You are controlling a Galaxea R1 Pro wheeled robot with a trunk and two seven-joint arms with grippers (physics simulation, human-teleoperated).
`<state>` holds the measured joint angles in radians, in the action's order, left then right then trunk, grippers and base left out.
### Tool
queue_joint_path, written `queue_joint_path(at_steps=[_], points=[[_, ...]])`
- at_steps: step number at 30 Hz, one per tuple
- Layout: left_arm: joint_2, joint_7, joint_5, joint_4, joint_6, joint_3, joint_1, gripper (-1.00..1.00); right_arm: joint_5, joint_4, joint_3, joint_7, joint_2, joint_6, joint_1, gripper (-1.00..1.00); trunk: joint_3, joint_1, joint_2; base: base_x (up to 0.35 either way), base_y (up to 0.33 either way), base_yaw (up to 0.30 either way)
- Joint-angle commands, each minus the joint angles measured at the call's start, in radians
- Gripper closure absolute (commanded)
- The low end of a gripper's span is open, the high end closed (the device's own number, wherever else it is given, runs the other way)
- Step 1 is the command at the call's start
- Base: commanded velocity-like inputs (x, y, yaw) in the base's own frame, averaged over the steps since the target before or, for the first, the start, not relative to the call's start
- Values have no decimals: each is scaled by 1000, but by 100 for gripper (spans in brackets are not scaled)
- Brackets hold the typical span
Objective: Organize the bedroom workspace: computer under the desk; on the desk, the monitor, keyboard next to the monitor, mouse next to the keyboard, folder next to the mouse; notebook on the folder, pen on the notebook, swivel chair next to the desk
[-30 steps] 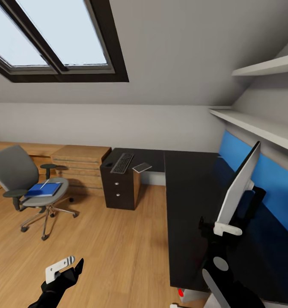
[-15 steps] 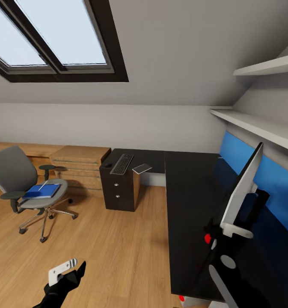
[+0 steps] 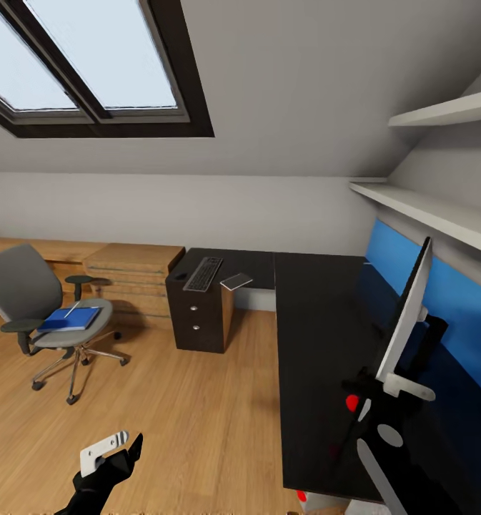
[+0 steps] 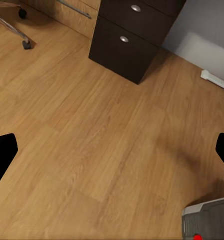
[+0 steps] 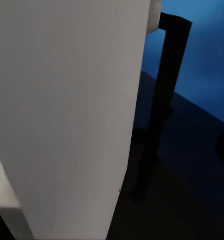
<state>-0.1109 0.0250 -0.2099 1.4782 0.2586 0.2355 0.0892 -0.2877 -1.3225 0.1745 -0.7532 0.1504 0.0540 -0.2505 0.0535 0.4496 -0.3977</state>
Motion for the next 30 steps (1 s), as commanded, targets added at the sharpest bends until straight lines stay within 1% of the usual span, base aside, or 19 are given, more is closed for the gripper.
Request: queue_joint_path(at_steps=[1,21,27,30], points=[[-1,3,-9,2,7,2,0,-100,-4,-1,2,-7,1,6,-1,-100,2,0,-2,-194,-166,0],[-1,3,-11,7,7,1,0,-100,-1,-3,7,-5,1,0,-1,-100,2,0,-2,-236,-208,0],[-1,4,-11,8,7,1,0,-100,-1,-4,9,-5,1,0,-1,-100,2,0,-2,-51,-88,0],[-1,3,-11,8,7,1,0,-100,-1,-6,9,-4,1,0,-1,-100,2,0,-2,-6,-201,0]])
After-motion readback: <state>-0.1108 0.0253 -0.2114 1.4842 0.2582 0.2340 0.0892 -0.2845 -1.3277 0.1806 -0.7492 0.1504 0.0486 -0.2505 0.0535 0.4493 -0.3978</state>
